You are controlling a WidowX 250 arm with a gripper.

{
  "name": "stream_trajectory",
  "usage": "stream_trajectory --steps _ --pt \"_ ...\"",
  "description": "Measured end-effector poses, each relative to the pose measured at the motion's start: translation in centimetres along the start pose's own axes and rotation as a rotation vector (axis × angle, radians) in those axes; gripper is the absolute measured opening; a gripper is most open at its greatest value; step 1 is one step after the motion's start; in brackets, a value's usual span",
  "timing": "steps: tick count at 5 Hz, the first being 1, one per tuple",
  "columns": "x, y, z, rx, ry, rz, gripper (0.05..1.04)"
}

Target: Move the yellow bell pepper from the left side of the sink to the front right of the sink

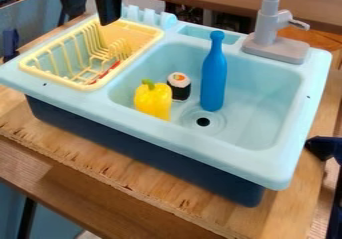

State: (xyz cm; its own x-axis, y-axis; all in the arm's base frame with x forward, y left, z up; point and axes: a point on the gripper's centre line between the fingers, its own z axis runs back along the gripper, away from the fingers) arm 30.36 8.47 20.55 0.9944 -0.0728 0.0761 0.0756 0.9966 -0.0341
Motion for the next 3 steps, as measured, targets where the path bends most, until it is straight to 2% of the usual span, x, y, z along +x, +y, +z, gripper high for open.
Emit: stream_trajectory --steps 1,2,3 --pt "-0.1 -0.2 -1.2 -0.027 0.022 -0.005 0.999" --pt "-2.0 -2.8 -1.8 -0.132 -0.015 -0.083 0.999" --pt "-2.6 -4.8 -2.6 -0.138 -0.022 -0.129 0.999"
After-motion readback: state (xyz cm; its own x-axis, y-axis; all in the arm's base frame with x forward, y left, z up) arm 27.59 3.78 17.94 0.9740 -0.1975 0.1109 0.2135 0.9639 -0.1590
